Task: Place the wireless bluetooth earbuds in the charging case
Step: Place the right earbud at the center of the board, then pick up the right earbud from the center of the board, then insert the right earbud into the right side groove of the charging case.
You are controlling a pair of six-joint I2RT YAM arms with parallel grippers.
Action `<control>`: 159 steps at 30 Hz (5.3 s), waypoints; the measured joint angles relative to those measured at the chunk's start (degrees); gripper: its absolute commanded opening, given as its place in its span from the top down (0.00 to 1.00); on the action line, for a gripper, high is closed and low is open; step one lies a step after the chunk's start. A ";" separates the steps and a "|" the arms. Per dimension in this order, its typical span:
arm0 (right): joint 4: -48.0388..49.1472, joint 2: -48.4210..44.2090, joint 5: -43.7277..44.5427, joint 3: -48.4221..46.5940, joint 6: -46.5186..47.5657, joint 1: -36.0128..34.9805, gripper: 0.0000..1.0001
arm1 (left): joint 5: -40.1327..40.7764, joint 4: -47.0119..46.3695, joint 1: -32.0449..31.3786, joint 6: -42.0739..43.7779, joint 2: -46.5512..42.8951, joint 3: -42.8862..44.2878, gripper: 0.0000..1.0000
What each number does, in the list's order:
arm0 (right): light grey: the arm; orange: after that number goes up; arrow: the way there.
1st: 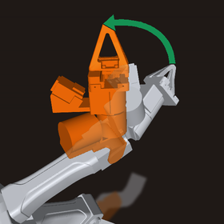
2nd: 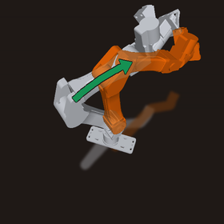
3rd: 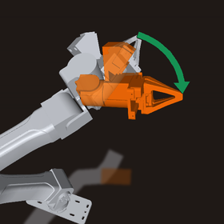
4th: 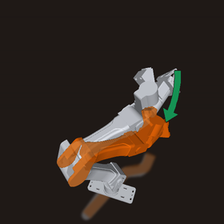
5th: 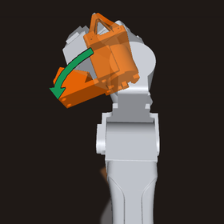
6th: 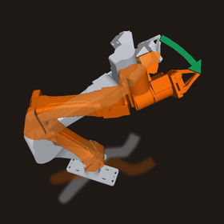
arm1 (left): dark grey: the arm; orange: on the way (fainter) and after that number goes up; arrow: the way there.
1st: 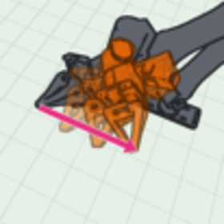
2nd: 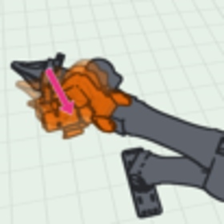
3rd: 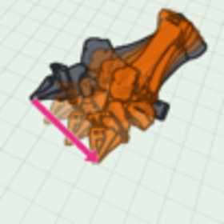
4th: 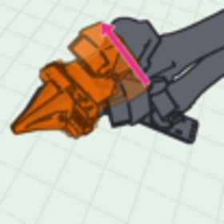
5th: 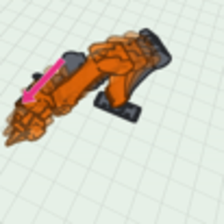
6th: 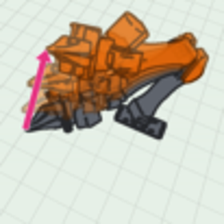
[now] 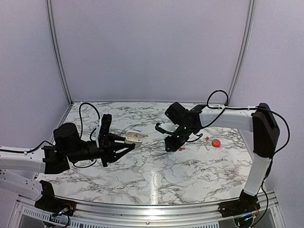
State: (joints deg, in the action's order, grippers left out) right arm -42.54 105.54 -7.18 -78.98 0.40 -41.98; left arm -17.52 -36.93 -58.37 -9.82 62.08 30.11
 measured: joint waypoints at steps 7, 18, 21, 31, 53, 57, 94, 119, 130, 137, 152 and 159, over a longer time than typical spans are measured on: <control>0.50 4.20 -1.31 0.00 -1.92 -8.90 0.83 | 0.02 -0.07 0.04 -0.31 -3.58 -1.55 1.00; 0.02 7.54 1.20 1.25 -2.10 -12.46 0.68 | 0.02 -0.04 0.04 -0.70 -4.31 -2.34 1.00; -0.52 7.78 1.99 1.03 -1.79 -12.72 0.65 | 0.02 -0.04 0.04 -0.70 -4.33 -2.38 1.00; -6.03 10.36 6.91 -3.08 0.83 -14.12 0.69 | 0.04 -0.04 0.04 -0.66 -4.90 -2.86 1.00; -12.28 12.09 11.19 -6.60 1.99 -14.47 0.85 | 0.79 -0.02 0.04 -0.20 -5.90 -3.41 1.00; -10.75 10.05 10.86 -6.58 1.62 -13.92 0.86 | 2.19 -0.02 0.04 0.07 -6.12 -3.50 1.00; 48.28 -31.34 -9.64 10.25 -8.17 -24.09 0.87 | 7.45 -6.67 0.31 10.99 -9.79 -4.83 1.00; 52.89 -24.96 -5.55 10.25 -12.92 -24.41 0.87 | 9.07 -10.64 0.31 8.20 -8.90 -4.79 1.00; 53.94 -23.98 -5.38 9.68 -13.86 -24.41 0.87 | 9.07 -11.52 0.31 7.65 -8.87 -4.81 1.00; 54.07 -22.95 -5.75 8.87 -13.92 -24.46 0.87 | 9.03 -11.67 0.31 7.69 -8.83 -4.90 1.00; 52.09 -20.76 -3.50 6.62 -13.94 -24.65 0.87 | 9.09 -11.52 0.42 7.76 -8.81 -5.25 1.00; 50.75 -20.74 -2.34 6.47 -13.92 -24.65 0.87 | 9.70 -11.45 0.42 7.91 -8.81 -5.49 1.00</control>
State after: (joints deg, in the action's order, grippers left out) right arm 8.21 84.79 -9.52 -72.51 -13.52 -66.63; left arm -7.81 -48.38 -57.95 -1.91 53.28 24.62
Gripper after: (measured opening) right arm 0.174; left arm 0.240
